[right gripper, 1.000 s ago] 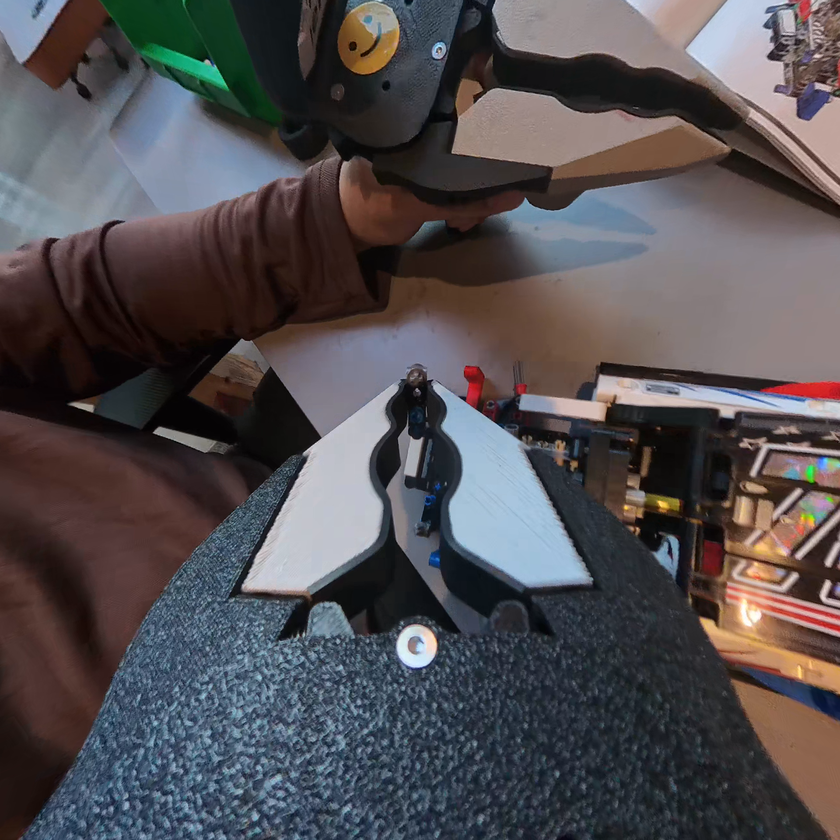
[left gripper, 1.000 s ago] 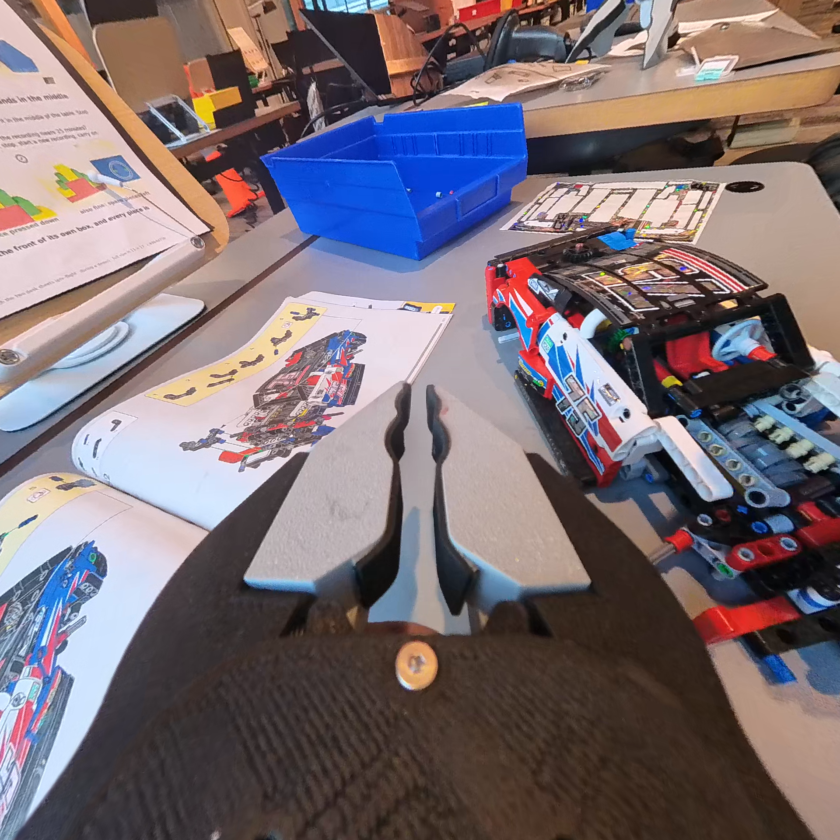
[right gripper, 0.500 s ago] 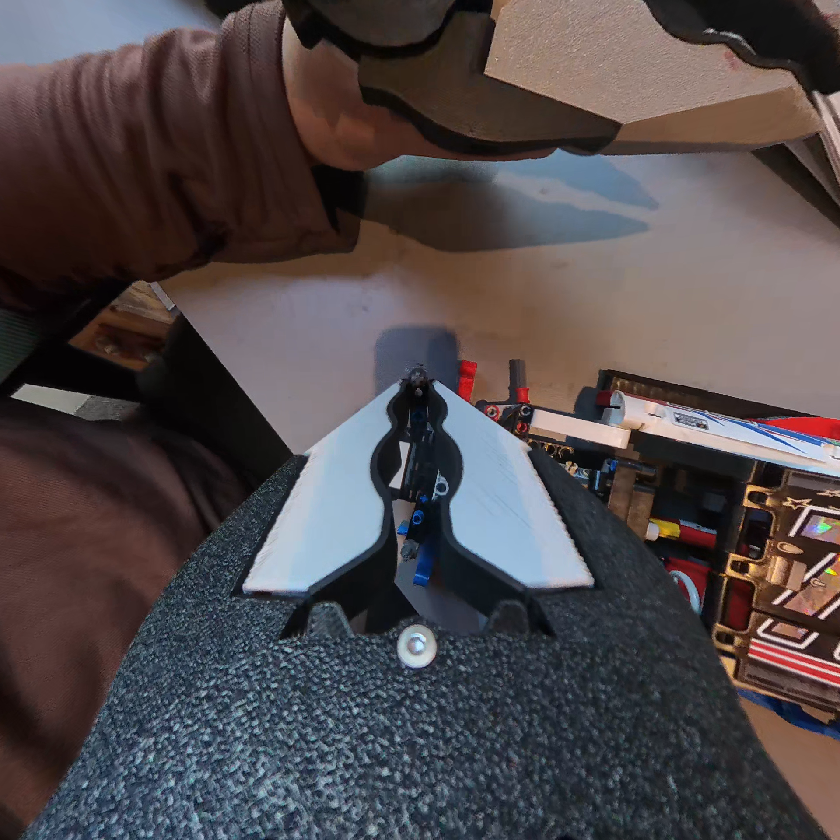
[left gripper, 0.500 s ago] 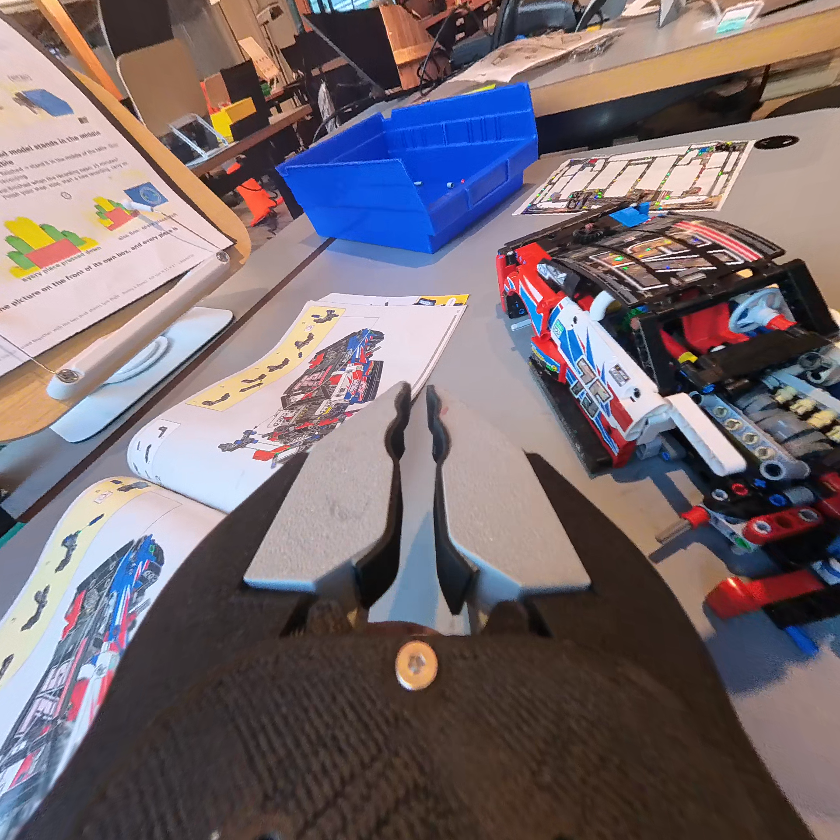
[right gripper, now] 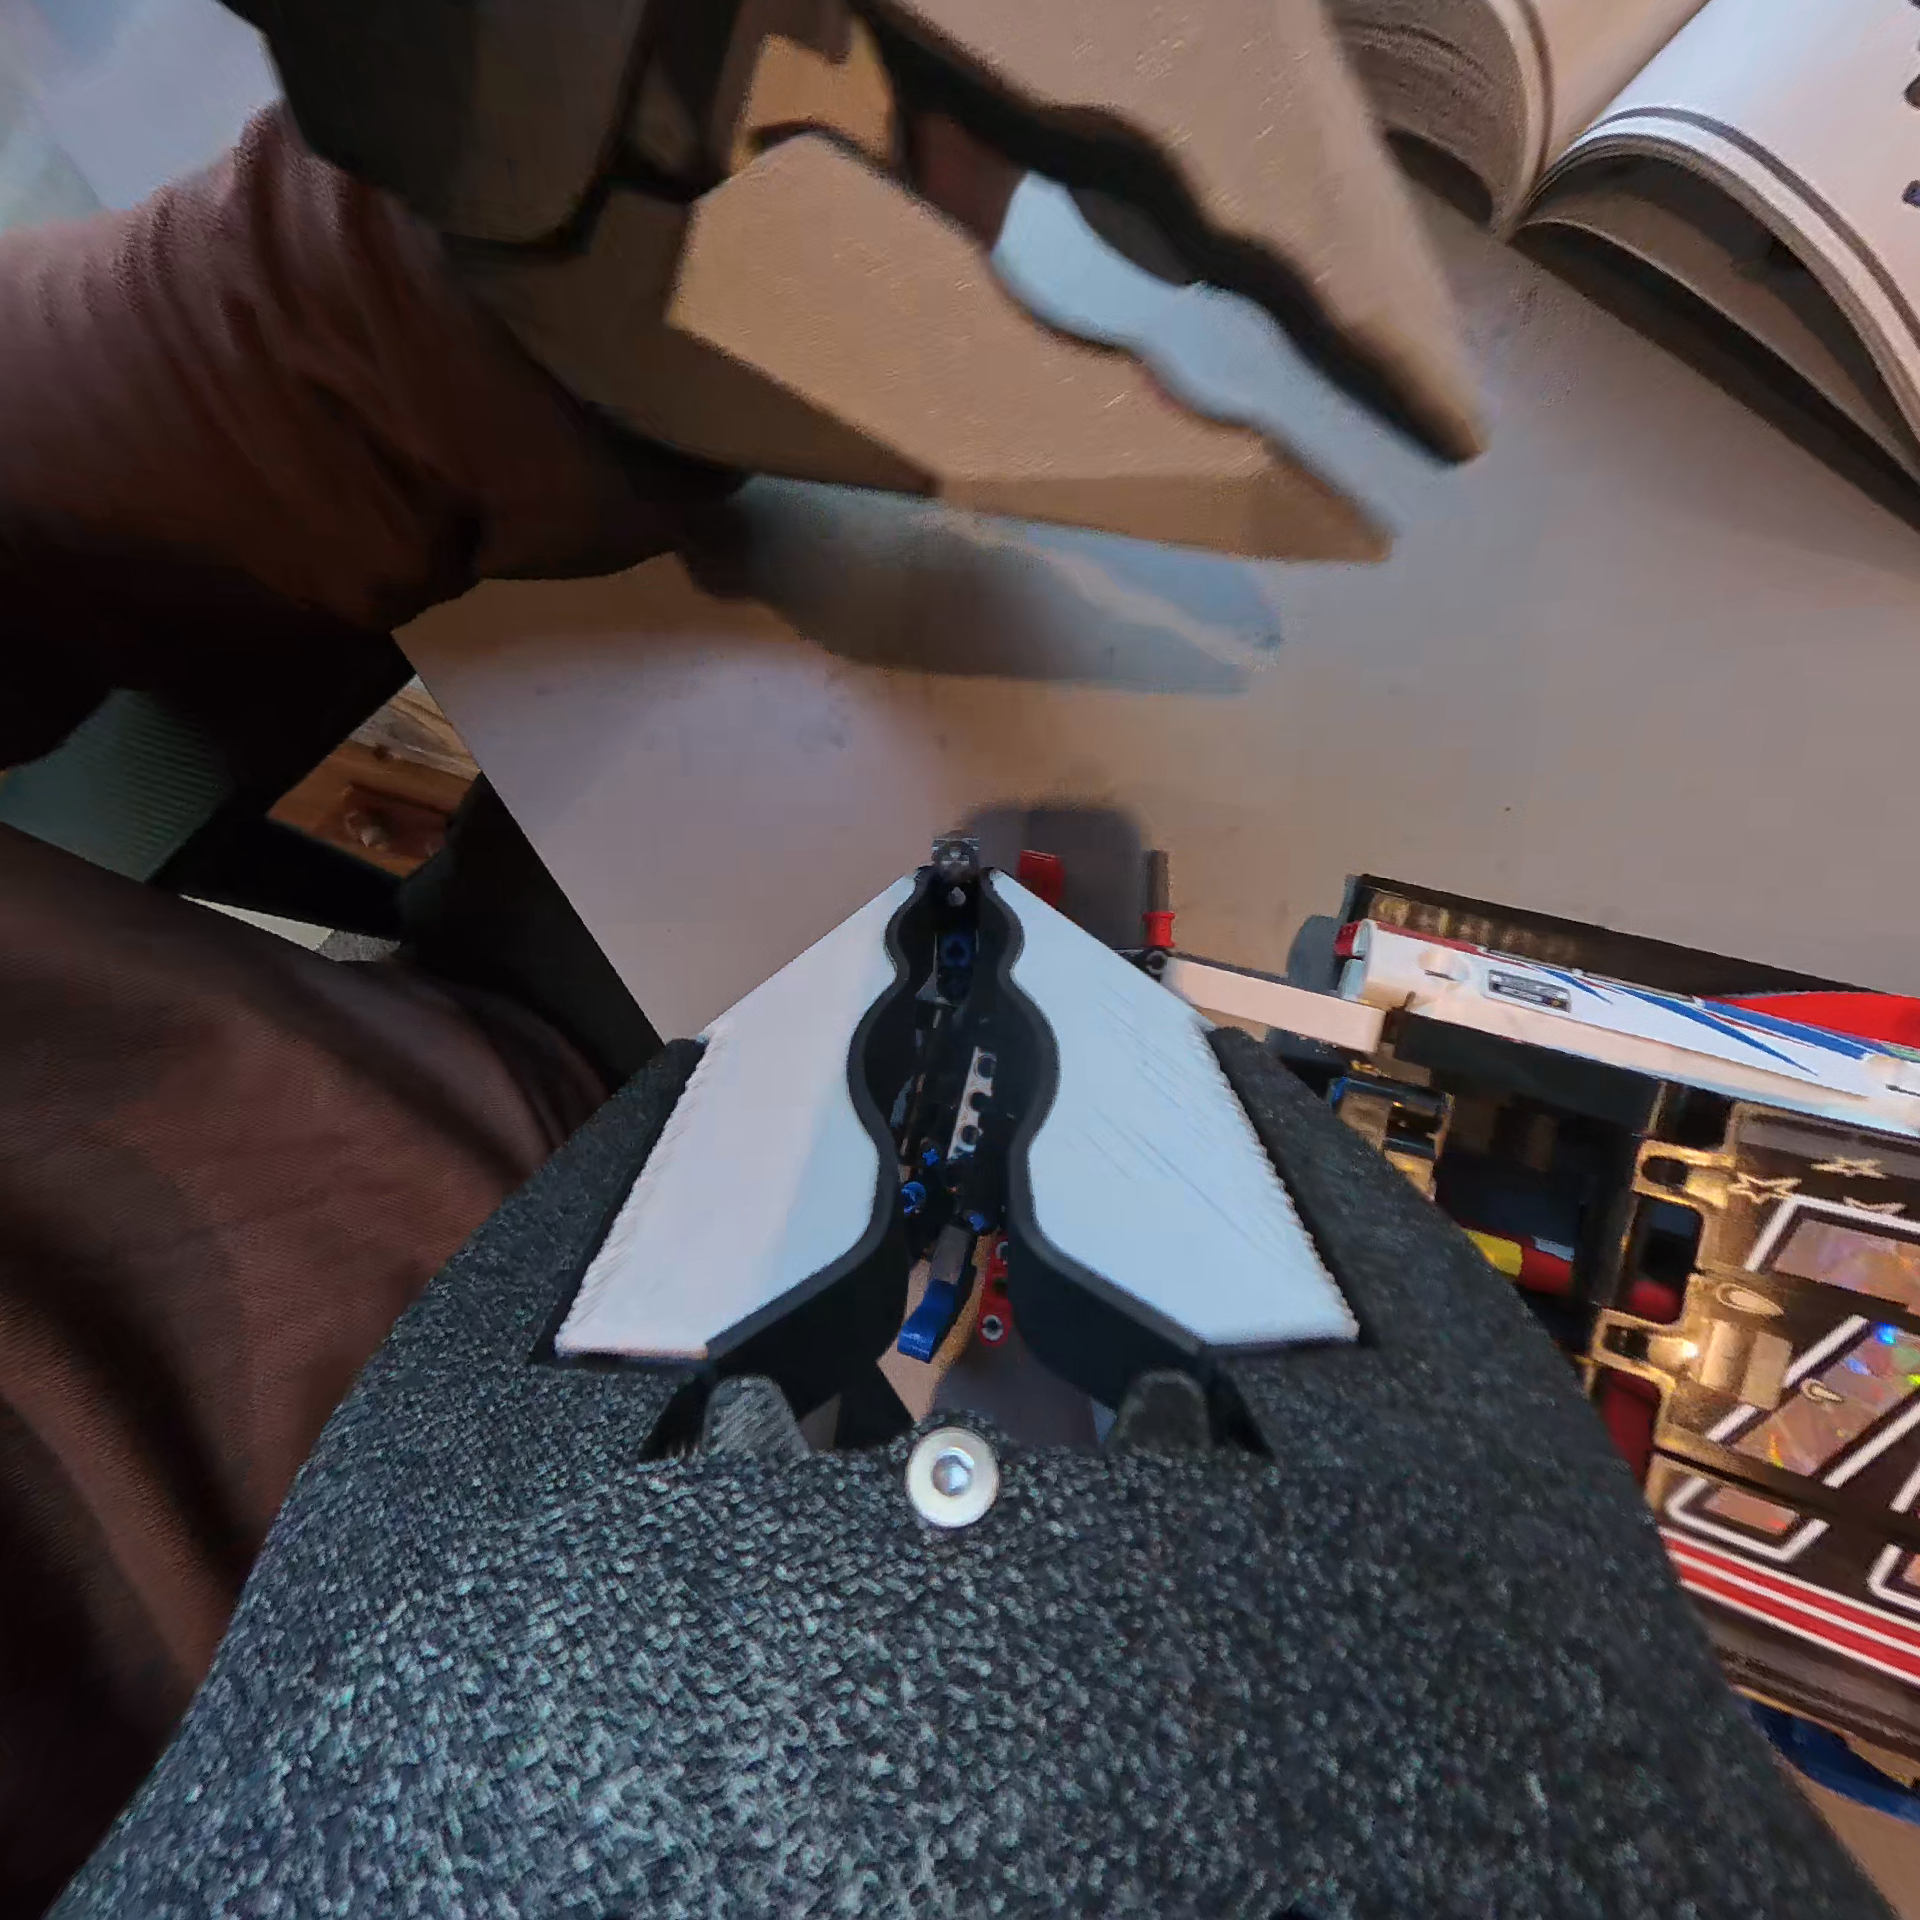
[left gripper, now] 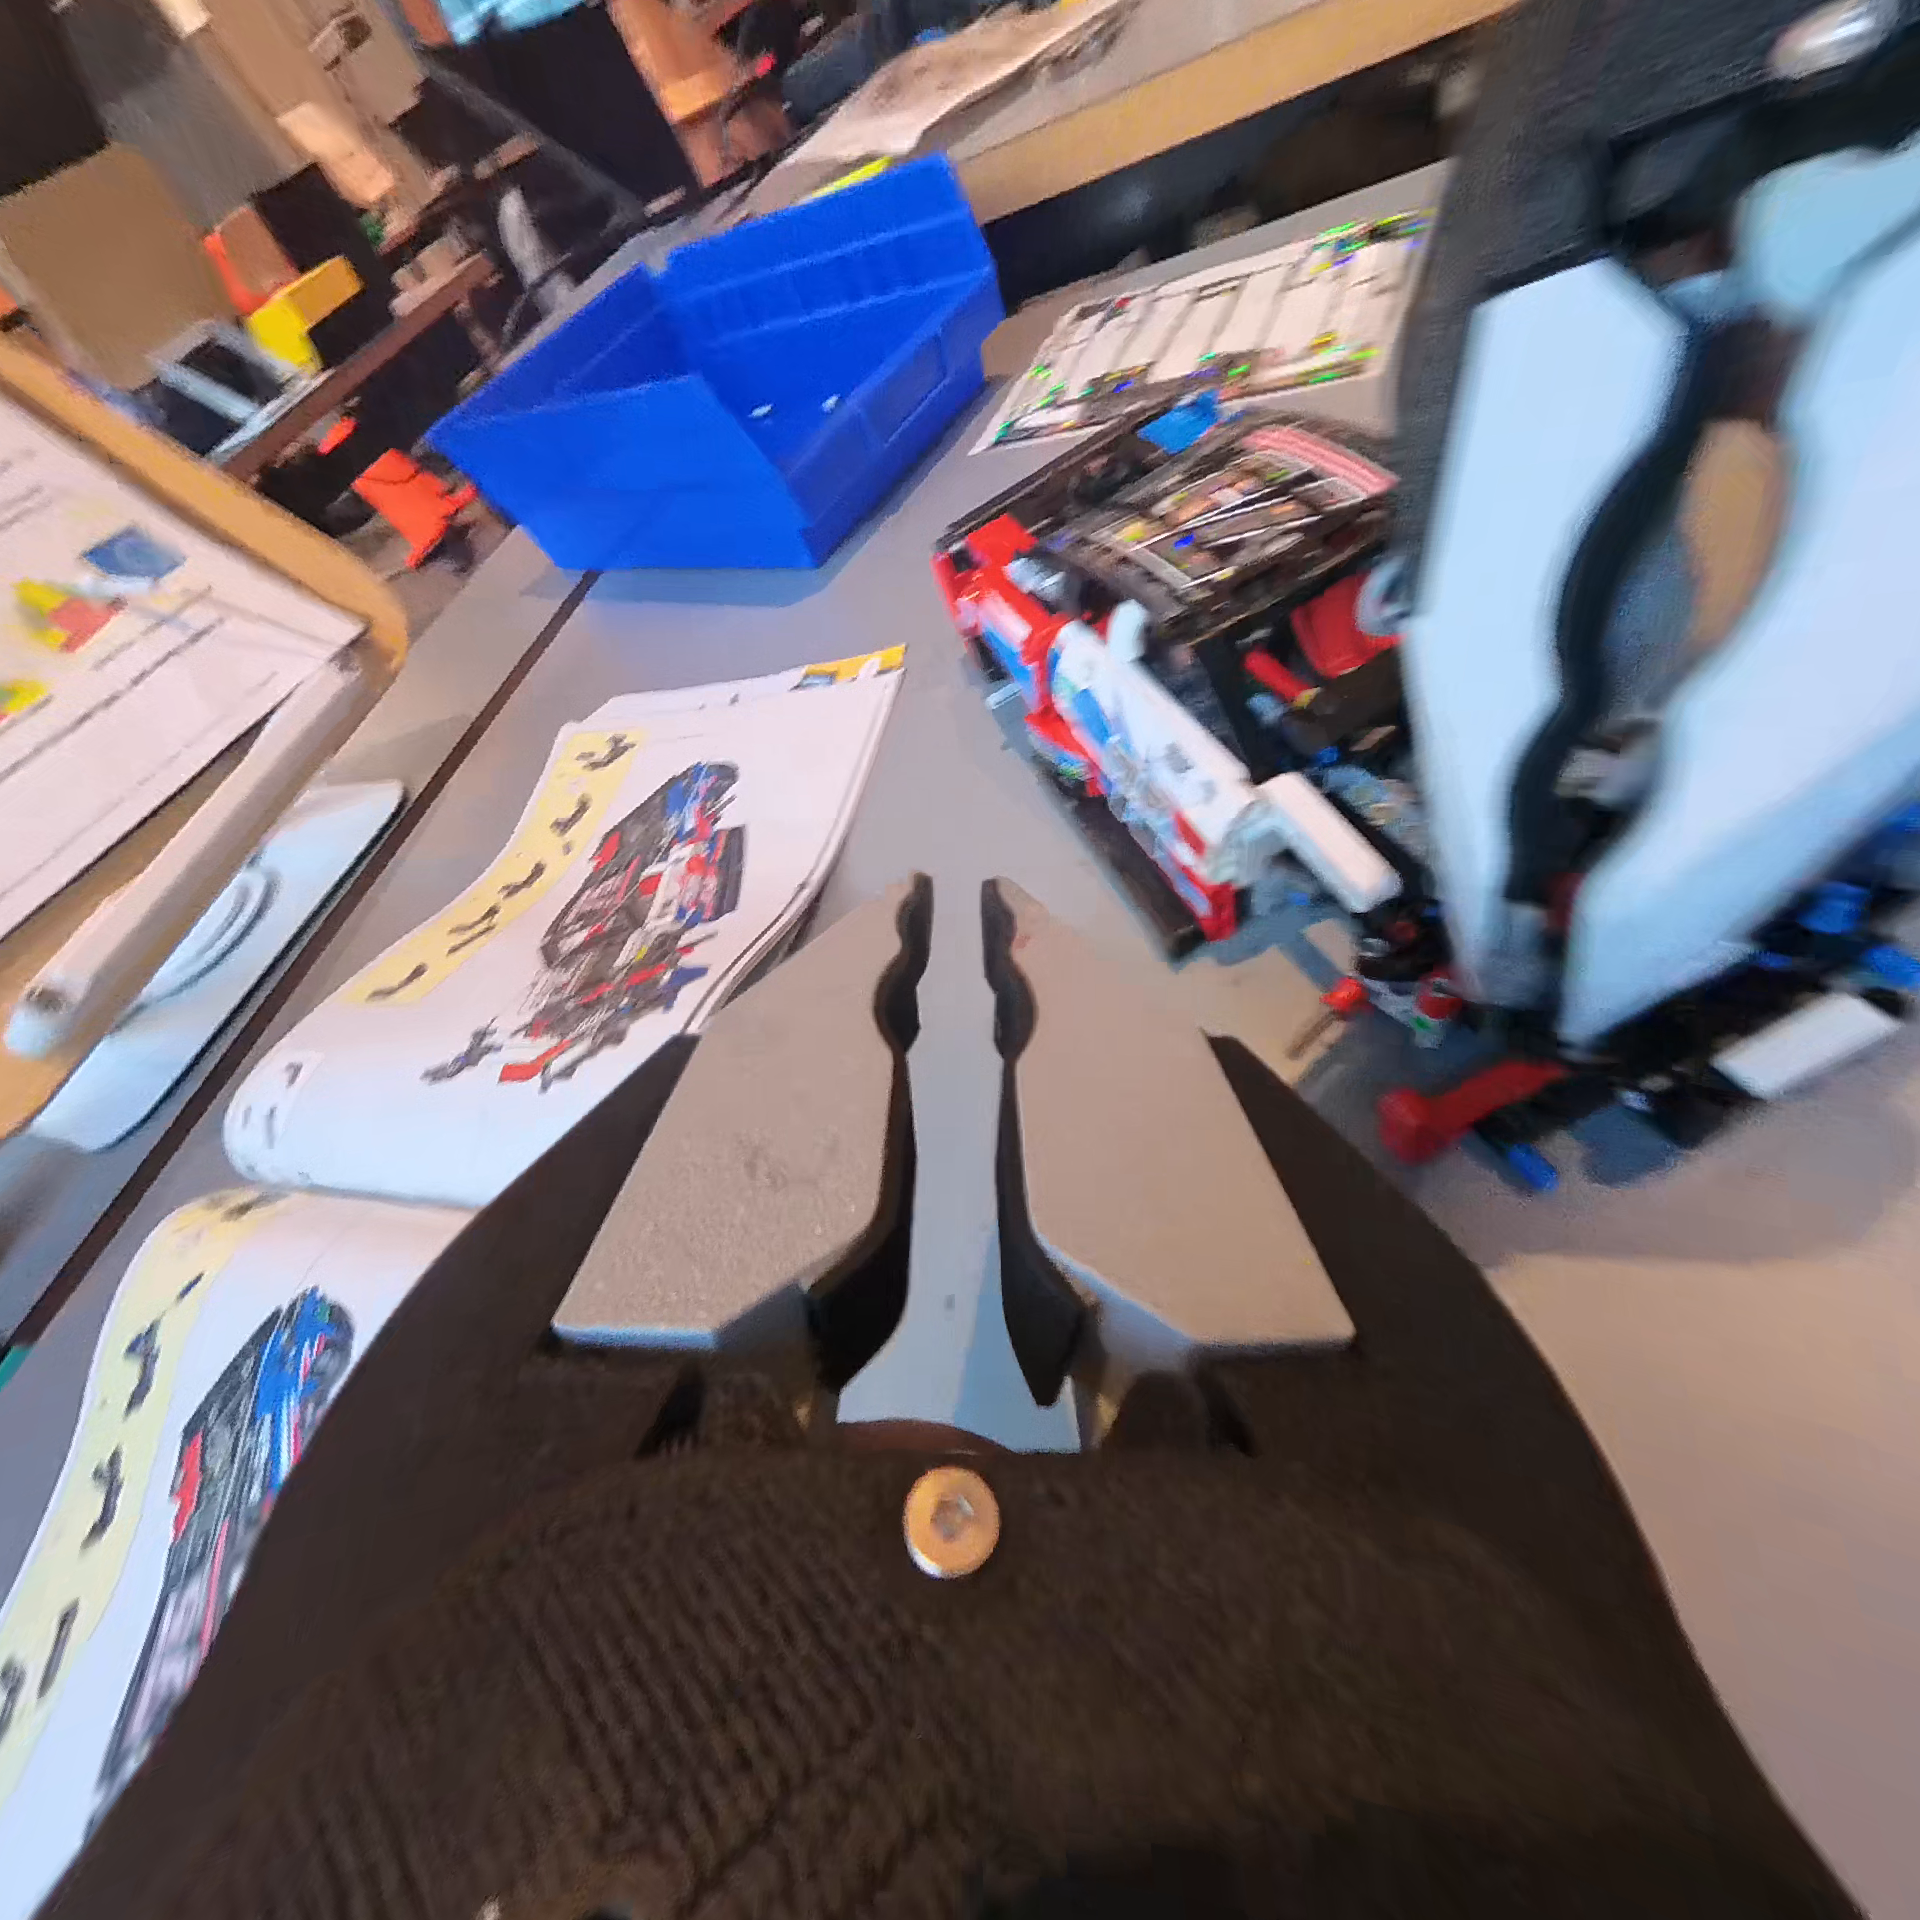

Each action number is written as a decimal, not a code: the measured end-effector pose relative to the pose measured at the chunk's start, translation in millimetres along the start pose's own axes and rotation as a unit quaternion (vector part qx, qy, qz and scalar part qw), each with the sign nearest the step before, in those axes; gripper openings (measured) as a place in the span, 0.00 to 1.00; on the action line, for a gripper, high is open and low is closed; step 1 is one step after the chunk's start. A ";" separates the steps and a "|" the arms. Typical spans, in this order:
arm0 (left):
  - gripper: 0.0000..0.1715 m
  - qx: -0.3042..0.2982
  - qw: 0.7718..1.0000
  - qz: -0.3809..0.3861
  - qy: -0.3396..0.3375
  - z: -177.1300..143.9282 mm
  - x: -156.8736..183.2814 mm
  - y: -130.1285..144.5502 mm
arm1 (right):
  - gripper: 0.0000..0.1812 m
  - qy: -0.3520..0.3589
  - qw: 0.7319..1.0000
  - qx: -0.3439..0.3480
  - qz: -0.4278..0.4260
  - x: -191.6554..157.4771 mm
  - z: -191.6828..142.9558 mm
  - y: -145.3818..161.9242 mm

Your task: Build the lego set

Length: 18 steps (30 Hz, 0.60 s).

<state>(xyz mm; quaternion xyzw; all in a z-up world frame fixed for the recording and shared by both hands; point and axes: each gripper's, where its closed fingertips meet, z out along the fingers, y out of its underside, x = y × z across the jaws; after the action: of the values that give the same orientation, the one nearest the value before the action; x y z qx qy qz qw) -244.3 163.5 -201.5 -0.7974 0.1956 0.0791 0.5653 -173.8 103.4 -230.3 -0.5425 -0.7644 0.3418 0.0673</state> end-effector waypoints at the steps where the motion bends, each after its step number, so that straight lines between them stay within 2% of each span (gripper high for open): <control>1: 0.04 0.005 0.999 0.018 0.032 -4.2 11.0 -4.7 | 0.03 0.000 1.000 0.003 0.003 1.3 -1.5 -0.6; 4: 0.05 0.022 0.990 0.075 0.118 -27.4 39.9 -12.5 | 0.03 0.002 1.000 0.009 0.007 2.9 -6.4 0.6; 6: 0.02 0.048 0.980 0.063 0.183 -44.4 55.7 -14.5 | 0.03 0.004 1.000 0.010 0.006 1.8 -10.0 3.4; 9: 0.04 0.055 0.968 0.024 0.244 -54.1 67.8 -14.6 | 0.04 0.001 1.000 0.011 0.005 -2.2 -13.3 7.7; 13: 0.05 0.041 0.957 0.020 0.286 -54.3 84.8 -10.3 | 0.04 0.002 1.000 0.012 0.005 -7.5 -15.5 9.0; 18: 0.06 0.029 0.952 0.022 0.304 -49.2 97.2 -6.3 | 0.03 -0.016 1.000 0.017 0.014 -14.3 -19.1 5.9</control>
<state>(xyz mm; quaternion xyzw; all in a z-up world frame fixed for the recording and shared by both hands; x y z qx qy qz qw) -157.9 97.8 -212.7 -0.7628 0.3776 -0.1600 0.5000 -154.4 100.5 -215.5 -0.5467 -0.7516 0.3643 0.0591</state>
